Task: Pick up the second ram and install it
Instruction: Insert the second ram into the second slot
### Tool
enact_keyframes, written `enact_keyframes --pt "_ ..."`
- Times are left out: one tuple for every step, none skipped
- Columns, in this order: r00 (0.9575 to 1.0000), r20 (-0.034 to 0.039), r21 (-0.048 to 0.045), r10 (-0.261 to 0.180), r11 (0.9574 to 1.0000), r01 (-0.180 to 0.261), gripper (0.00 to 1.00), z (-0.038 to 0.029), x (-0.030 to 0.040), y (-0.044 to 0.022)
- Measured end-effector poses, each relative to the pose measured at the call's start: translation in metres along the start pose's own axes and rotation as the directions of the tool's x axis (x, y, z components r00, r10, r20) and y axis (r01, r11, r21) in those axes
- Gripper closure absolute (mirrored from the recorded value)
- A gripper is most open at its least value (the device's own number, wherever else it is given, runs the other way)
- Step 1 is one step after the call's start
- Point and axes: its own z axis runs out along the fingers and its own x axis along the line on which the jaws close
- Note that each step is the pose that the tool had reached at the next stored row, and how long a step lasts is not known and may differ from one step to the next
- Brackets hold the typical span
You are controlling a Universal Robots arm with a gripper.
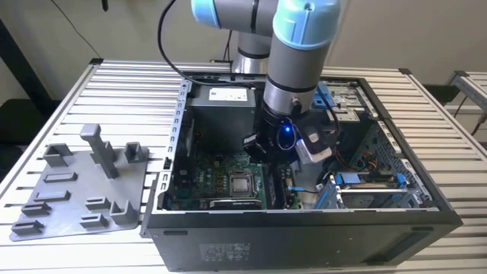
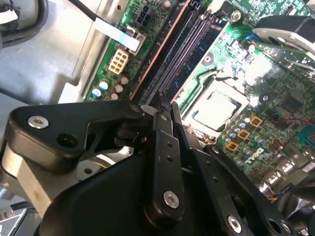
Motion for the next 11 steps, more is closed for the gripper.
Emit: enact_keyframes --pt "1.0 0.0 -0.0001 0.0 1.0 0.0 0.86 0.0004 0.0 0.0" --pt "1.0 -0.0001 0.0002 0.0 1.0 0.0 0.86 0.0004 -0.0001 0.0" --pt "1.0 0.0 -0.0002 0.0 1.0 0.0 0.86 0.0011 -0.0002 0.0" --pt "1.0 0.0001 -0.0003 0.0 1.0 0.0 0.86 0.002 -0.0002 0.0001" --pt "1.0 0.0 -0.0001 0.0 1.0 0.0 0.86 0.0025 -0.0002 0.0001" --pt "1.0 -0.0001 0.0001 0.0 1.0 0.0 0.86 0.0027 -0.0002 0.0" --pt "1.0 -0.0001 0.0003 0.0 1.0 0.0 0.86 0.0029 -0.0002 0.0" --pt "1.0 -0.0001 0.0003 0.0 1.0 0.0 0.86 0.003 -0.0002 0.0" --pt "1.0 -0.0001 0.0003 0.0 1.0 0.0 0.86 0.003 -0.0002 0.0" --pt "1.0 -0.0001 0.0002 0.0 1.0 0.0 0.86 0.0031 -0.0002 0.0001" --pt "1.0 0.0 0.0 0.0 1.0 0.0 0.86 0.0032 -0.0002 0.0001"
